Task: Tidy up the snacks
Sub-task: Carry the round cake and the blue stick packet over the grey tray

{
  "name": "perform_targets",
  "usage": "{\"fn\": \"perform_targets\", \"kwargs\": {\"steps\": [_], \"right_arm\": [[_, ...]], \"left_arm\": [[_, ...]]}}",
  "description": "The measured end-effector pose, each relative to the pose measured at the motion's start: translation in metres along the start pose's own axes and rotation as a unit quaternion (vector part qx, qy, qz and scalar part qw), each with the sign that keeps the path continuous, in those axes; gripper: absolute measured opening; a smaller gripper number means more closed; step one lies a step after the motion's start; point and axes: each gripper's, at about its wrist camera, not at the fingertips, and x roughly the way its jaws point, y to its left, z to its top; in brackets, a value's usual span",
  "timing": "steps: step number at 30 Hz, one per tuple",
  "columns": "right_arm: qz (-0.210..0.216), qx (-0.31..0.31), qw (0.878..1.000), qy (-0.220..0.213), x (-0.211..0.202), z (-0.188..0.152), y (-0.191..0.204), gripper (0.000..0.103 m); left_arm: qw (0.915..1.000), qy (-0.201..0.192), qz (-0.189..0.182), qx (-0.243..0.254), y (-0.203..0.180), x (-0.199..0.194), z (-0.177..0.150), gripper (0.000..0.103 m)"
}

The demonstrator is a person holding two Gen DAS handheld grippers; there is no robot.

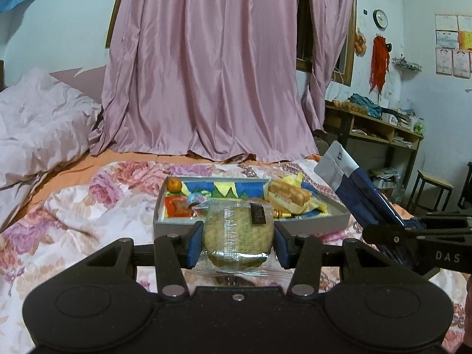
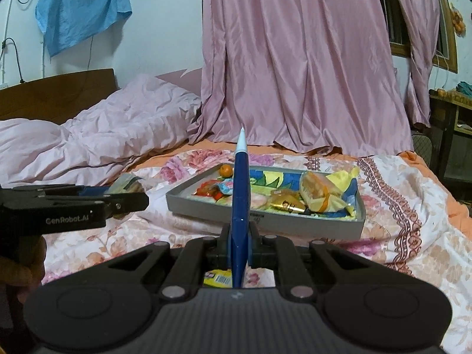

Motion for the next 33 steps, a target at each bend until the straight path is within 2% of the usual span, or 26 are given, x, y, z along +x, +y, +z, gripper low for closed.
{"fn": "perform_targets", "kwargs": {"steps": [11, 20, 28, 33], "right_arm": [[-0.008, -0.026, 0.999, -0.025, 0.026, 0.039, -0.013, 0.011], [-0.019, -0.045, 0.998, -0.043, 0.064, 0.073, -0.026, 0.011], [-0.026, -0.055, 0.997, -0.04, 0.106, 0.086, -0.036, 0.011], [-0.03, -0.057, 0.998, -0.019, 0.142, 0.087, -0.044, 0.011]], "left_arm": [[0.9997, -0.024, -0.007, 0.003, 0.003, 0.052, 0.04, 0.05], [0.9995, -0.032, -0.003, -0.003, 0.016, 0.109, 0.071, 0.05], [0.9995, -0.028, 0.002, -0.01, 0.031, 0.157, 0.084, 0.05], [0.9998, -0.013, 0.004, -0.015, 0.036, 0.19, 0.081, 0.05]]}}
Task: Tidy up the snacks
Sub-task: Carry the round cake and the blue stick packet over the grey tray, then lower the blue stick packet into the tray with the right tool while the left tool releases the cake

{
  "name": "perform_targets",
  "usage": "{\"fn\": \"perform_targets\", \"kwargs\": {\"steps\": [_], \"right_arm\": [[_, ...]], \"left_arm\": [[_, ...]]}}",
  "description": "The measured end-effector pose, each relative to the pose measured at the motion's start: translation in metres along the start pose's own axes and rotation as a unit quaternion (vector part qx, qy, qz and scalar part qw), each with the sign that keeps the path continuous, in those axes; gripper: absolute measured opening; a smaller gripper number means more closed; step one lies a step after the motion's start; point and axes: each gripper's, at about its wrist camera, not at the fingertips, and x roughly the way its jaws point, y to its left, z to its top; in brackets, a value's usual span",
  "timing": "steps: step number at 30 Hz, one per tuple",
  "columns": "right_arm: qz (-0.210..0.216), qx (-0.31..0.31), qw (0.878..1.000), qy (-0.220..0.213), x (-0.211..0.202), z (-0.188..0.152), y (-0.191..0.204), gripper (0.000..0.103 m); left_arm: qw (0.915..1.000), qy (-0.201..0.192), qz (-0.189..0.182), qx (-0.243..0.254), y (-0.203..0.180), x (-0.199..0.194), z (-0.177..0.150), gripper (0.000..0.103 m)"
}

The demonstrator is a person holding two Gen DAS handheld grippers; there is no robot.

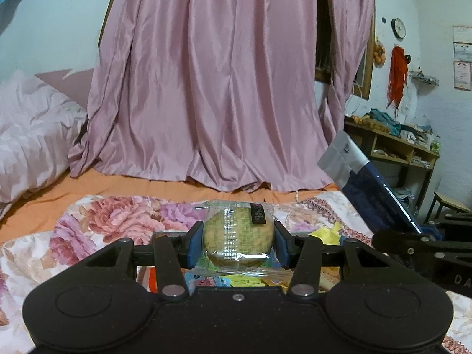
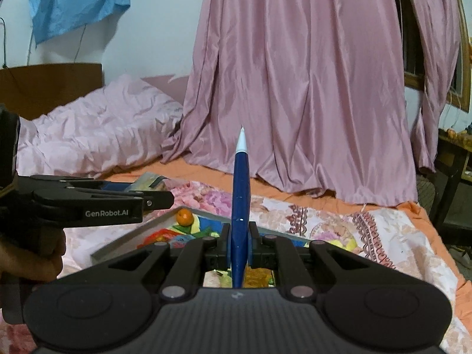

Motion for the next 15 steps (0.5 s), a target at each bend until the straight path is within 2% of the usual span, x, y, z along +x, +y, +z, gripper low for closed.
{"fn": "perform_targets", "kwargs": {"steps": [8, 15], "right_arm": [[-0.006, 0.006, 0.999, 0.046, 0.055, -0.014, -0.01, 0.011], [-0.013, 0.012, 0.997, 0.081, 0.084, -0.036, -0.018, 0.011]], "left_arm": [[0.9993, 0.036, 0.006, 0.002, 0.0, 0.051, -0.018, 0.05], [0.998, 0.063, 0.006, -0.003, -0.001, 0.074, -0.033, 0.05]]}}
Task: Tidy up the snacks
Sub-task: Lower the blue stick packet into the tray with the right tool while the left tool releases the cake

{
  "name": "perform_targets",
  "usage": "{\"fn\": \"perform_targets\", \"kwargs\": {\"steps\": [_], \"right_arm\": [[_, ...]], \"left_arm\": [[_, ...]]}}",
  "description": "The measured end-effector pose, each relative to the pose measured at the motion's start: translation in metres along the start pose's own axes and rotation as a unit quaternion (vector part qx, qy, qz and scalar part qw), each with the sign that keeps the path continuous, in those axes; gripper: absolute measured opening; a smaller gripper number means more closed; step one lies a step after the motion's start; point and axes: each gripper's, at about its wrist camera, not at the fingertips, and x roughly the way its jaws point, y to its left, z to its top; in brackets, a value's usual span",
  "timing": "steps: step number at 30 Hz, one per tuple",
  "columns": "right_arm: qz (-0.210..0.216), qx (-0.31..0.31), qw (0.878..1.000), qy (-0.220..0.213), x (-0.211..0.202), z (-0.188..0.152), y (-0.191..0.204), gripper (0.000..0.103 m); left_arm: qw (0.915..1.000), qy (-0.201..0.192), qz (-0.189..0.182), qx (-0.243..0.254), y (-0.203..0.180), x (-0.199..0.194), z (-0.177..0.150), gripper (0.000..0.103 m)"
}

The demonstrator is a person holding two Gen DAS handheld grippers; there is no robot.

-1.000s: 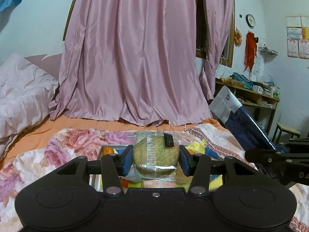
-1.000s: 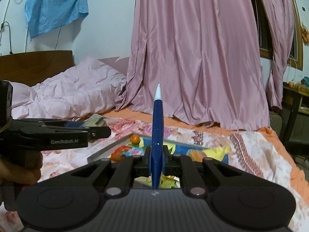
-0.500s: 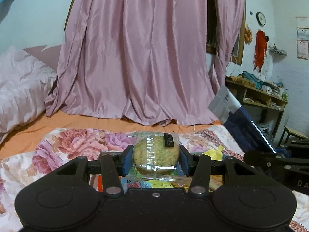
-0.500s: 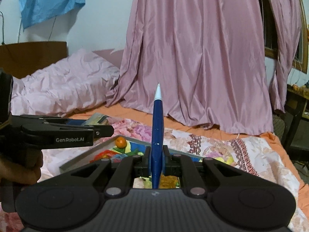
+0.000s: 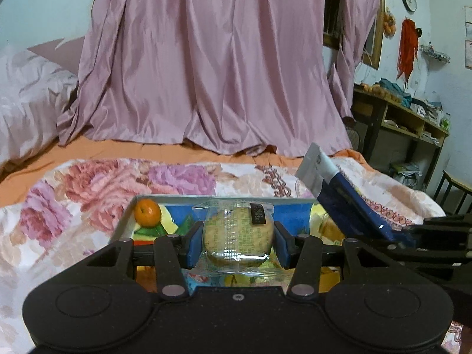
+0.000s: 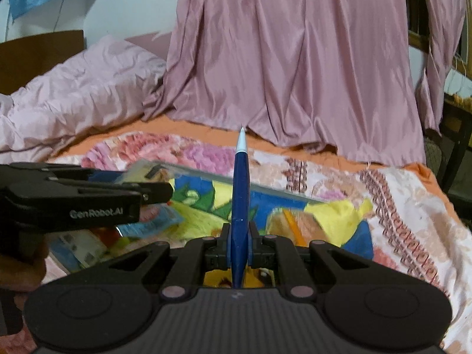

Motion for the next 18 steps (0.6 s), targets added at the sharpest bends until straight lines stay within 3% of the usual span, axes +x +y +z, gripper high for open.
{"fn": "perform_targets", "kwargs": {"steps": [18], "right_arm": [[0.001, 0.004, 1.0, 0.027, 0.017, -0.017, -0.003, 0.012]], "left_arm": [[0.9989, 0.044, 0.008, 0.015, -0.002, 0.02, -0.021, 0.051]]}}
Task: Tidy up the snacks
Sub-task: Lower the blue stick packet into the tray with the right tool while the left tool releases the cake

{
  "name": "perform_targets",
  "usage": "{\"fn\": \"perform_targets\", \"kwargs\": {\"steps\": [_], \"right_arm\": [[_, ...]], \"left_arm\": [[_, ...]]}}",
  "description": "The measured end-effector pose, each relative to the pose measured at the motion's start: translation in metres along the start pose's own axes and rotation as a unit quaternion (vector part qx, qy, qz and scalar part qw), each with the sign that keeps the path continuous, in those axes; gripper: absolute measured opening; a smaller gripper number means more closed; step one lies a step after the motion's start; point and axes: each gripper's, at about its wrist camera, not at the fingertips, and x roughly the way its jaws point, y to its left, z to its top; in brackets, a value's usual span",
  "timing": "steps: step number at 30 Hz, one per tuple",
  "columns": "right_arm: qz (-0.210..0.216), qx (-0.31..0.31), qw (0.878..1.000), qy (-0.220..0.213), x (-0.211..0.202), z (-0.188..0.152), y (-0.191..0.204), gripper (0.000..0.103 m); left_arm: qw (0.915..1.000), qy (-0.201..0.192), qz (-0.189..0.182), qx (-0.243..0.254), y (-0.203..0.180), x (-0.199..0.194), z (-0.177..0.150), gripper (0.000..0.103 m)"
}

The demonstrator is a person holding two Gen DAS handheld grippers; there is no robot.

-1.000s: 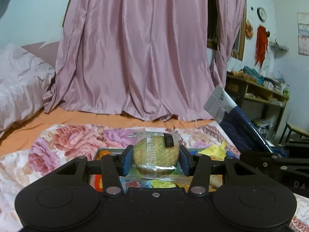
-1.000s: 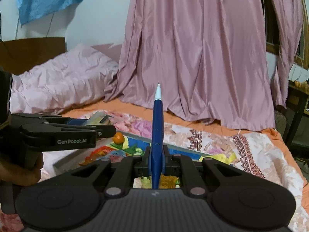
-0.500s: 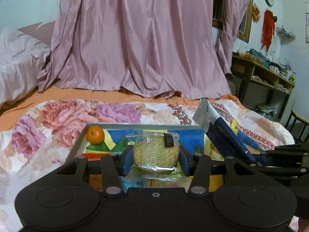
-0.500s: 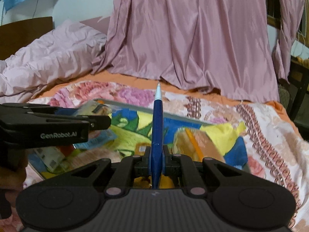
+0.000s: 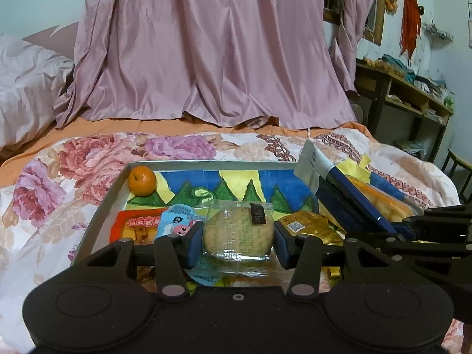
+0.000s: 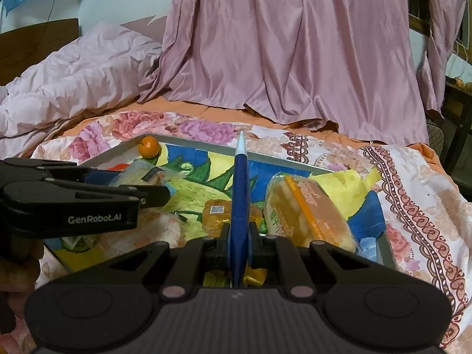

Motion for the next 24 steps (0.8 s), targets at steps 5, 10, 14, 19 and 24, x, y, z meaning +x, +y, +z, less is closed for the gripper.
{"fn": "perform_targets", "kwargs": {"steps": [5, 10, 14, 19, 24], "right_arm": [[0.002, -0.002, 1.0, 0.003, 0.001, -0.001, 0.001, 0.013], [0.004, 0.003, 1.0, -0.003, -0.003, -0.002, 0.002, 0.018], [0.004, -0.001, 1.0, -0.01, -0.009, -0.001, 0.004, 0.032], [0.0, -0.017, 1.0, -0.021, -0.021, -0.001, 0.01, 0.056], [-0.009, -0.033, 0.999, -0.039, -0.039, -0.004, 0.015, 0.082]], "left_arm": [[0.9999, 0.011, 0.007, 0.011, -0.003, 0.001, -0.001, 0.051], [0.9999, 0.014, 0.003, 0.002, -0.001, -0.001, 0.001, 0.055], [1.0, 0.009, 0.003, -0.001, 0.0, -0.004, 0.001, 0.065], [0.9999, -0.006, 0.001, -0.01, 0.0, -0.015, 0.003, 0.086], [0.9997, -0.017, 0.001, -0.019, 0.005, -0.029, 0.005, 0.097]]}}
